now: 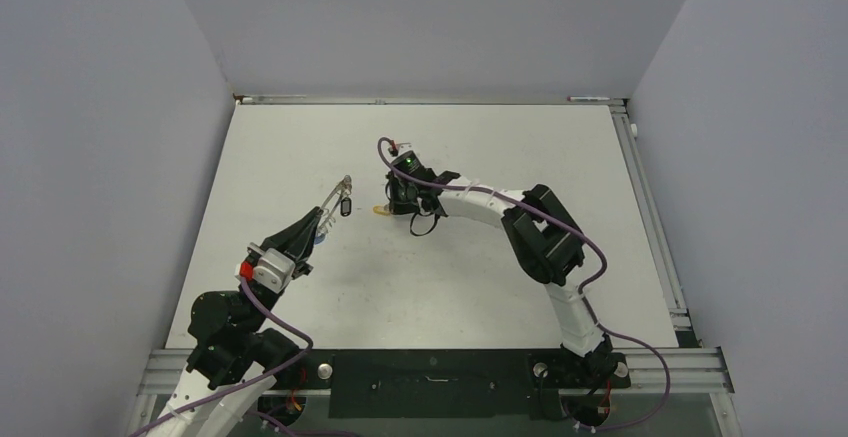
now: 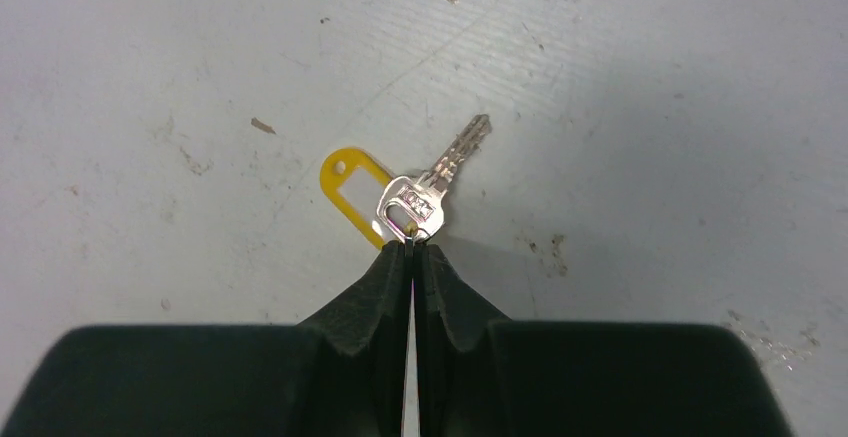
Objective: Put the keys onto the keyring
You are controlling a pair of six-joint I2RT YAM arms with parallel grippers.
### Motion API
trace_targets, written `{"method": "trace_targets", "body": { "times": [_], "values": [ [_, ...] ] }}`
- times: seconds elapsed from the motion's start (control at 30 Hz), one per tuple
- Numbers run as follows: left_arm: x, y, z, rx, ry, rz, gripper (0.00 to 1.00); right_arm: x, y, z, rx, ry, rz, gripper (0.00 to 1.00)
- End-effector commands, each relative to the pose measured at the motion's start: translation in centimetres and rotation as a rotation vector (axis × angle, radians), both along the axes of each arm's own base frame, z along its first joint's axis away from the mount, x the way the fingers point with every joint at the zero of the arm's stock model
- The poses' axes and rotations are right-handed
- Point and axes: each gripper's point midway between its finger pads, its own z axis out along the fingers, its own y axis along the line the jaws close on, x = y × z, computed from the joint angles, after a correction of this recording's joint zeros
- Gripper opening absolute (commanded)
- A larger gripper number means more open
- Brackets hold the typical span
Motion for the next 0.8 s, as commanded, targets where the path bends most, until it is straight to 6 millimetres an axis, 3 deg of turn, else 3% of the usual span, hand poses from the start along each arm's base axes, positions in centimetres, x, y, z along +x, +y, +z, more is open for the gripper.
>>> {"method": "trace_targets", "body": {
  "times": [0.0, 0.37, 0.43, 0.5, 0.77],
  "values": [
    [-0.9, 0.3, 2.4, -0.036, -0.071, -0.011, 0.00, -0.4, -1.4, 5.4, 0.009, -0.090, 0.025, 0.05],
    [-0.5, -0.1, 2.0, -0.026, -0.055, -0.020, 0.00, -1.4, -3.2, 13.7, 0.011, -0.231, 0.059, 0.05],
    [-0.5, -0.1, 1.9, -0.024, -0.053, -0.020, 0.00, -1.6, -3.5, 14.4, 0.019, -0.252, 0.059, 0.05],
    [-0.5, -0.2, 1.9, -0.023, -0.052, -0.021, 0.00, -1.9, -3.9, 14.0, 0.018, -0.254, 0.059, 0.05],
    [-0.2, -0.6, 1.6, -0.013, -0.038, -0.033, 0.00, -3.8, -5.5, 8.1, -0.040, -0.152, 0.068, 0.05]
  ]
}}
